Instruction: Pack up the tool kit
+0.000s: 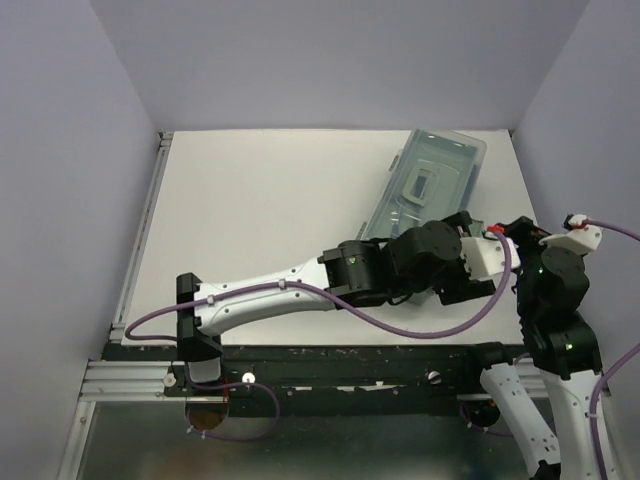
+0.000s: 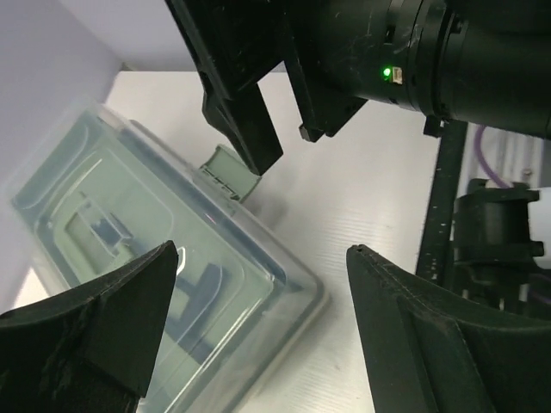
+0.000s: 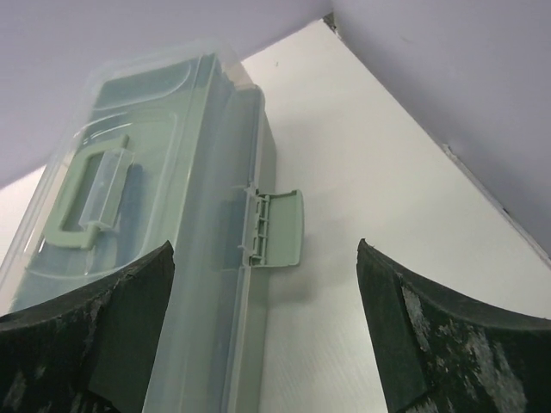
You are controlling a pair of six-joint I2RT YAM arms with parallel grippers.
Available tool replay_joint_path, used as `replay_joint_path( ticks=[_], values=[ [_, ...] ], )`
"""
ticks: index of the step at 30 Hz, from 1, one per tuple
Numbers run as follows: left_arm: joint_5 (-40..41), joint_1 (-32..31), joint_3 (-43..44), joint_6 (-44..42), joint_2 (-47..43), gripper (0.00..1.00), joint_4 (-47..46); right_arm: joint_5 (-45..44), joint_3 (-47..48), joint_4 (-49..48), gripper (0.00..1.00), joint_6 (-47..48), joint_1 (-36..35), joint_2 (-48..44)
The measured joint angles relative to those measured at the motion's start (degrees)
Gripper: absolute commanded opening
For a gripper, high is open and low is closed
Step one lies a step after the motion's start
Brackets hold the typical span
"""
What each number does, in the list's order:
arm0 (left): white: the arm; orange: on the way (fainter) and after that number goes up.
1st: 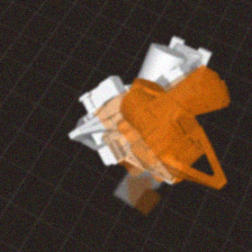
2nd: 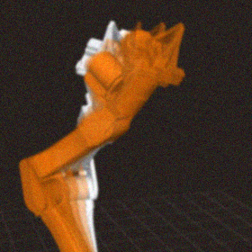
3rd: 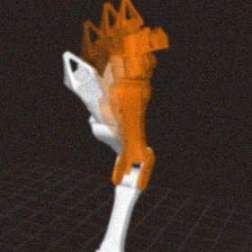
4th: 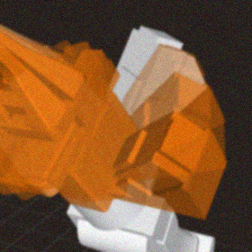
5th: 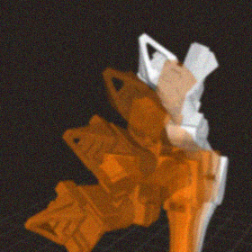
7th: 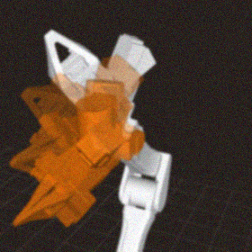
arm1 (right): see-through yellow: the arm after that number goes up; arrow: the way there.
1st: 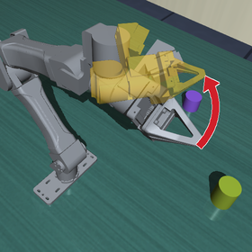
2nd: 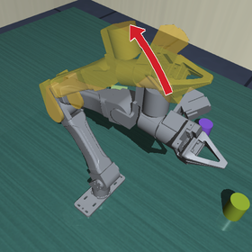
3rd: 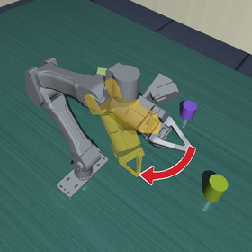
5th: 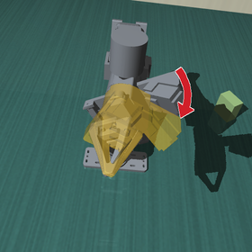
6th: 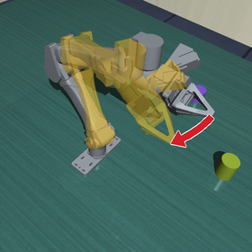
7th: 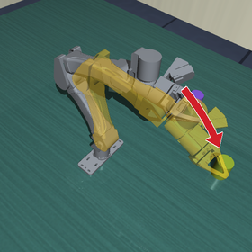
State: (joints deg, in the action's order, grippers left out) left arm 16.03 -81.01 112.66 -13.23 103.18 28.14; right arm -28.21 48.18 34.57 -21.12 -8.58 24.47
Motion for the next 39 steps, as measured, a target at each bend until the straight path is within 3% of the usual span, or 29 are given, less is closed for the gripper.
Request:
replay_joint_path(
  ticks=[3,6,15,23,30,34,39],
  values=[
    [-5.53,2.84,-2.25,3.72,-3.08,0.91,0.35,3.58,2.58,1.62,0.93,0.2,0.0,3.32],
    [-10.4,9.64,-4.48,8.61,-5.2,0.99,0.7,8.13,3.45,1.64,0.94,-0.31,0.0,7.98],
    [-18.43,31.71,-12.81,20.72,-7.13,0.99,2.01,19.87,0.24,-3.34,0.89,-4.72,-0.04,17.4],
    [-21.57,39.15,-19.34,22.01,-13.31,0.99,2.62,30.38,-9.51,-19.15,0.88,-10.91,-0.94,20.02],
    [-23.45,45.75,-22.62,21.88,-18.93,0.99,1.95,28.13,-10.93,-29.44,0.88,-14.91,-15.98,27.06],
    [-24.57,48.28,-23.34,21.7,-18.95,0.99,1.9,26.95,-8.76,-32.3,0.89,-16.61,-21.11,31.43],
    [-26.36,51.15,-22.05,21.62,-17.59,0.99,2.1,25.88,-6.99,-29.24,0.95,-16.41,-22.05,31.3]
  ],
)
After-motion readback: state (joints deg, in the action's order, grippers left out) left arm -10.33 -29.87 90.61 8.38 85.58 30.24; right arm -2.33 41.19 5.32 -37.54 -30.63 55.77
